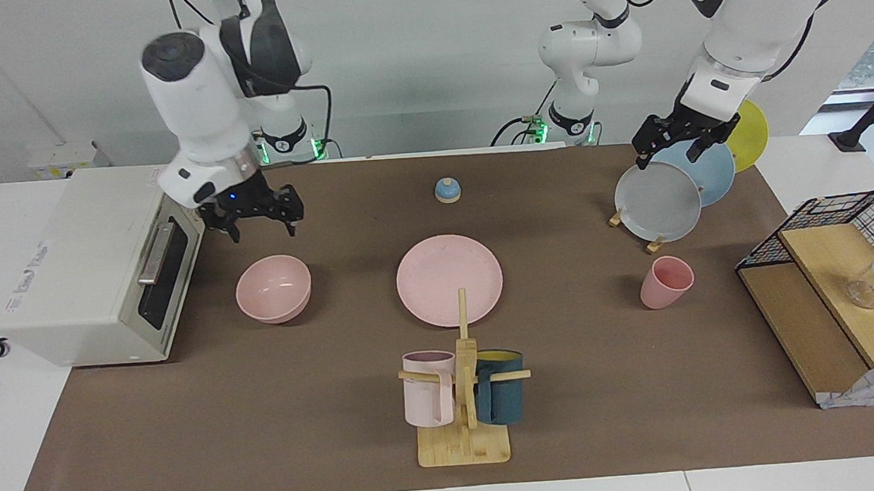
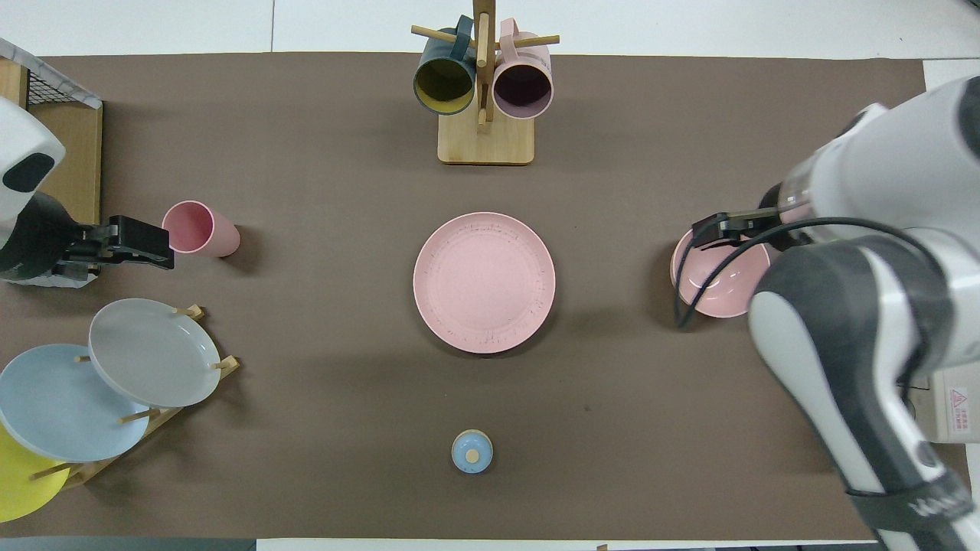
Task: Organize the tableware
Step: 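Reach the right gripper toward the pink bowl beside the toaster oven, then grasp the pink bowl rim with the right gripper and lift it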
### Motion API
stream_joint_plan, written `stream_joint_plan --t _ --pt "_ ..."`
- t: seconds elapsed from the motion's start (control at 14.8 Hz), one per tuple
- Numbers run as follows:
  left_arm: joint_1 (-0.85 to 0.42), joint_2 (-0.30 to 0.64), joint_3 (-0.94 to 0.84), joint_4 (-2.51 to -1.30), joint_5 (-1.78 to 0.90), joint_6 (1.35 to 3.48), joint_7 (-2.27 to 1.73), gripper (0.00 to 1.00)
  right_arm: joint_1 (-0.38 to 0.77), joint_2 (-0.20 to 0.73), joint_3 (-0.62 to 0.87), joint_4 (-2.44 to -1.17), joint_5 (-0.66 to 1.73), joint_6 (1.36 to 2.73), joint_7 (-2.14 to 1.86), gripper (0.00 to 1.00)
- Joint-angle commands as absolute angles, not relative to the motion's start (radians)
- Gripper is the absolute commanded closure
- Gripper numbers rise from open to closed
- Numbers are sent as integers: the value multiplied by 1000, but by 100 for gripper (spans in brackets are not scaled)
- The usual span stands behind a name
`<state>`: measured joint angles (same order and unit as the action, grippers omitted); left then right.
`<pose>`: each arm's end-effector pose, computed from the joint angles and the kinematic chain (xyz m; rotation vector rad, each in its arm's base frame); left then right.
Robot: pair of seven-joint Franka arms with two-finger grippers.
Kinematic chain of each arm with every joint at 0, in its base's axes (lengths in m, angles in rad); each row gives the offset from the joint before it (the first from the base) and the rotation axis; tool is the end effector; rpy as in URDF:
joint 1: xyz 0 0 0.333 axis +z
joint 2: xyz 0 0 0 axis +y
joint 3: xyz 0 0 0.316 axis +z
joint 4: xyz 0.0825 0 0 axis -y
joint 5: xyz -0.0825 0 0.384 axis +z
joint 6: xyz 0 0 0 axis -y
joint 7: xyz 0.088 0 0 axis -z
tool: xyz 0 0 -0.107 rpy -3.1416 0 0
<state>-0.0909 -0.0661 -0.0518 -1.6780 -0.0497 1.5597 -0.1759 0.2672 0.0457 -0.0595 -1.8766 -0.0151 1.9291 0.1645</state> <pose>0.5246 -0.0817 0.6090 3.1024 0.0530 -0.0915 0.5623 0.1179 0.4838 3.1253 0.0758 0.0154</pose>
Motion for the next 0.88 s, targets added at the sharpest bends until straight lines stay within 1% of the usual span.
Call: stream_joint_plan --t 0.0,0.07,0.2,0.47,0.54,0.81 --pt "-86 -75 -54 -1677 -54 1549 -179 0 273 47 -64 -2049 -9 2106 178 0" --pt "-86 -75 -54 -1677 -54 1549 -179 0 267 49 -64 -2100 -9 2153 176 0" --pt "-86 -75 -54 -1677 -54 1549 -179 0 270 48 -64 -2161 -9 2247 186 0" --pt "-94 -77 -54 -1677 -54 1546 -184 0 264 83 -66 -2195 -9 2301 183 0" --pt "-97 -77 -55 -1677 -54 1549 -184 0 261 95 -66 -2200 -9 2310 180 3" --pt "-89 -77 -55 -1677 -54 1551 -181 0 261 127 -66 -2197 -11 2324 176 43"
